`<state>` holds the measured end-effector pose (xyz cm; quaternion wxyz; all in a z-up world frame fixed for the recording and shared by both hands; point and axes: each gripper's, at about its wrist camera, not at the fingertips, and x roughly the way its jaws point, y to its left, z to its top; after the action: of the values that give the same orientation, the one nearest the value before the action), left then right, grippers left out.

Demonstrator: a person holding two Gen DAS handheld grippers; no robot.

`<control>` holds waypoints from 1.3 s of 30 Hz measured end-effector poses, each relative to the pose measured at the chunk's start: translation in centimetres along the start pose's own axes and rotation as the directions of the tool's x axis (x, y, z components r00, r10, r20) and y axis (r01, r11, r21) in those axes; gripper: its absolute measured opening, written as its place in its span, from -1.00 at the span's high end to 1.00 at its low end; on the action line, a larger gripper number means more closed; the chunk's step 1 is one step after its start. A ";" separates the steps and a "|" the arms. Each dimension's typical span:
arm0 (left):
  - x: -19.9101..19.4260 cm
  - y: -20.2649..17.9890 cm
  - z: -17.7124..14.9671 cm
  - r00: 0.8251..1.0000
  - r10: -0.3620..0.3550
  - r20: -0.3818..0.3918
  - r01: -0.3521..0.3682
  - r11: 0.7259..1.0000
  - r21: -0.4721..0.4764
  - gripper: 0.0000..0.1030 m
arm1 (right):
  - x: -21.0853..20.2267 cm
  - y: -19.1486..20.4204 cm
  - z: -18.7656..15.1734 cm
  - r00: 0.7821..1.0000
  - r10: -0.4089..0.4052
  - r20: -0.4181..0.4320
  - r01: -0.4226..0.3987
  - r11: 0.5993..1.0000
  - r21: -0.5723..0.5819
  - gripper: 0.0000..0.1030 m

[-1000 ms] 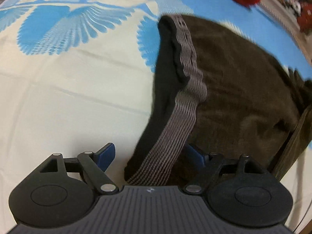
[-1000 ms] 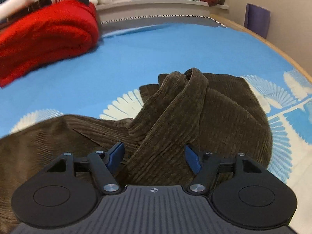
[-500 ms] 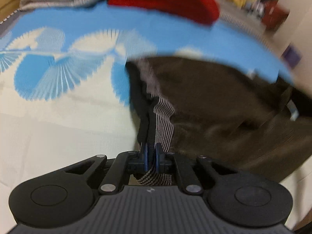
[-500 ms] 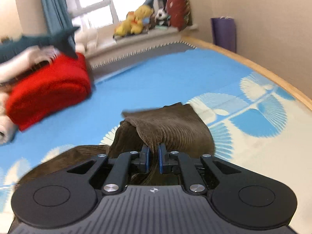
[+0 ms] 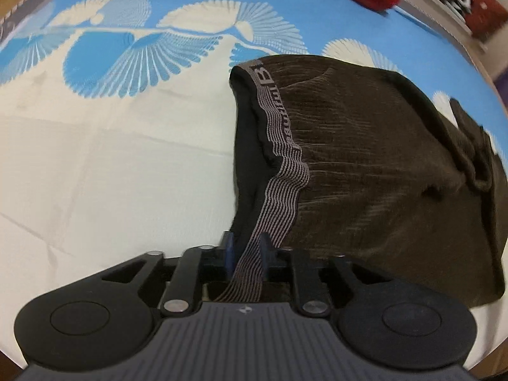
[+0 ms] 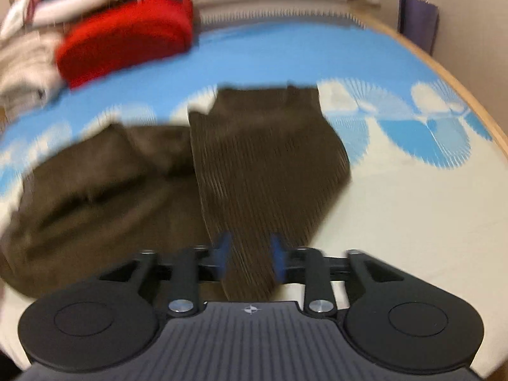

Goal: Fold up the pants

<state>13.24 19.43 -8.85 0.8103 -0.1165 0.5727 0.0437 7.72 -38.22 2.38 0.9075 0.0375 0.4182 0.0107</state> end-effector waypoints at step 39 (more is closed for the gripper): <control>0.0 0.0 -3.1 0.995 0.077 -0.070 -0.061 0.977 0.204 0.81 | 2.0 -19.1 -10.8 0.939 -0.147 -0.312 0.319 0.713 0.624 0.70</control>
<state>10.36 18.70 -9.87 0.7932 -0.0154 0.6087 0.0089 0.60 -56.50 -7.63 0.7704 0.3039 0.5016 -0.2502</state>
